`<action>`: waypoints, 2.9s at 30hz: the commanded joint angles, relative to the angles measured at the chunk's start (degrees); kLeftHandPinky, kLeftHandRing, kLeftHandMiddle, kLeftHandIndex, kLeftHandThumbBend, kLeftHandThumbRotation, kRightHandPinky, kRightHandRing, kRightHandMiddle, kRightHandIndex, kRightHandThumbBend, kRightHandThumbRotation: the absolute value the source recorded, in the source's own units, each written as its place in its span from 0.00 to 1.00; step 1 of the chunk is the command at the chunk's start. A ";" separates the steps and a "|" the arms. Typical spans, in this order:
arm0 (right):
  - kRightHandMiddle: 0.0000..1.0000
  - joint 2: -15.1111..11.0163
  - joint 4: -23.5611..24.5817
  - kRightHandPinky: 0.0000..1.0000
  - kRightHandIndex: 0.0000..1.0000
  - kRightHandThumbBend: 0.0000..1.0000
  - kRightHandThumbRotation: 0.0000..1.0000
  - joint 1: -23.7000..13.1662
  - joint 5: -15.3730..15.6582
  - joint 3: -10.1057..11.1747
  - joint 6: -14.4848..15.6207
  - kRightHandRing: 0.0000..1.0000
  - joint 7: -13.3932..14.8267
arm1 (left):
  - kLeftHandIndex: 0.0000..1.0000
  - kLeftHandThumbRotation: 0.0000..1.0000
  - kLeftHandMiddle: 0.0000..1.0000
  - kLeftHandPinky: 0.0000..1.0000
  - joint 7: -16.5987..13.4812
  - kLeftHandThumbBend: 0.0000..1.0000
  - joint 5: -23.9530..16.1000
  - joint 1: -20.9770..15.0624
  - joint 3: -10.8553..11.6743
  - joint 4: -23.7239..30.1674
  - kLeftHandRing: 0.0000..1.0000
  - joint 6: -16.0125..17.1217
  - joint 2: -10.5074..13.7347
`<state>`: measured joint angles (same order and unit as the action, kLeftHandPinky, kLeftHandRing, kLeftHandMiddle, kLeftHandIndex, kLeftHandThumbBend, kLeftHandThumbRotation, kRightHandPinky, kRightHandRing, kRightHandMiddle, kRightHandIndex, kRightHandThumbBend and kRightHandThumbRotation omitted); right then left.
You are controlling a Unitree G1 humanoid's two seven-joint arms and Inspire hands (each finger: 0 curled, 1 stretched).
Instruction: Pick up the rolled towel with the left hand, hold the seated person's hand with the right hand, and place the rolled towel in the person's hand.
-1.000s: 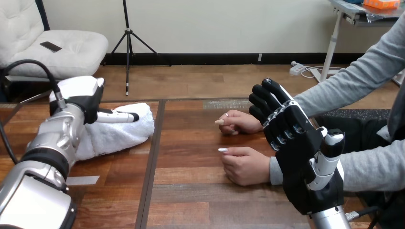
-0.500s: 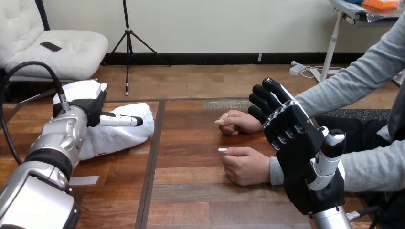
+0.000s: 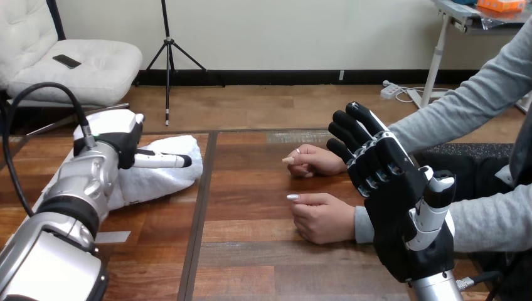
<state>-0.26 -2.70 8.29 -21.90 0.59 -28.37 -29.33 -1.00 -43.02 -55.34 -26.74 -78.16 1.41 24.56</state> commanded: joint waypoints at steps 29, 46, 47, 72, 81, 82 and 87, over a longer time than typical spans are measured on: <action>0.87 0.06 3.72 0.85 0.86 1.00 1.00 -2.02 -0.45 -0.18 -1.25 0.89 0.24 | 1.00 0.84 1.00 1.00 -0.48 0.94 1.03 -0.33 -0.31 0.57 1.00 -0.38 -2.46; 0.86 0.14 5.81 0.82 0.85 1.00 1.00 -0.90 -0.75 -0.48 -0.88 0.88 0.50 | 1.00 0.82 1.00 1.00 -0.19 0.94 0.68 0.60 -0.94 0.67 1.00 -0.59 -3.41; 0.86 0.13 5.92 0.82 0.85 1.00 1.00 -0.84 -0.75 -0.50 -0.89 0.88 0.48 | 1.00 0.82 1.00 1.00 -0.12 0.94 0.65 0.59 -0.99 0.70 1.00 -0.62 -3.43; 0.85 0.42 8.55 0.74 0.84 1.00 1.00 0.63 -0.08 -1.16 -1.72 0.85 1.15 | 1.00 0.83 1.00 1.00 -0.21 0.92 0.83 1.47 -0.90 0.62 1.00 -1.17 -3.93; 0.84 0.54 9.48 0.72 0.83 1.00 1.00 1.23 0.14 -1.23 -1.86 0.84 1.59 | 0.99 0.85 1.00 1.00 0.64 0.91 1.02 1.35 -0.83 0.67 1.00 -1.31 -3.93; 0.84 0.54 9.53 0.72 0.83 1.00 1.00 1.25 0.18 -1.22 -1.90 0.84 1.65 | 0.99 0.85 1.00 1.00 0.76 0.90 1.03 1.32 -0.82 0.67 1.00 -1.35 -3.93; 0.84 0.52 9.72 0.71 0.83 1.00 1.00 1.34 0.43 -1.09 -2.03 0.84 2.09 | 0.98 0.86 1.00 0.99 1.39 0.89 1.22 1.09 -0.69 0.83 0.99 -1.35 -3.81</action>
<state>-0.15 4.13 11.39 -21.65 -0.22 -28.80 -27.71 -0.09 -42.30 -52.40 -27.04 -78.17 0.25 20.90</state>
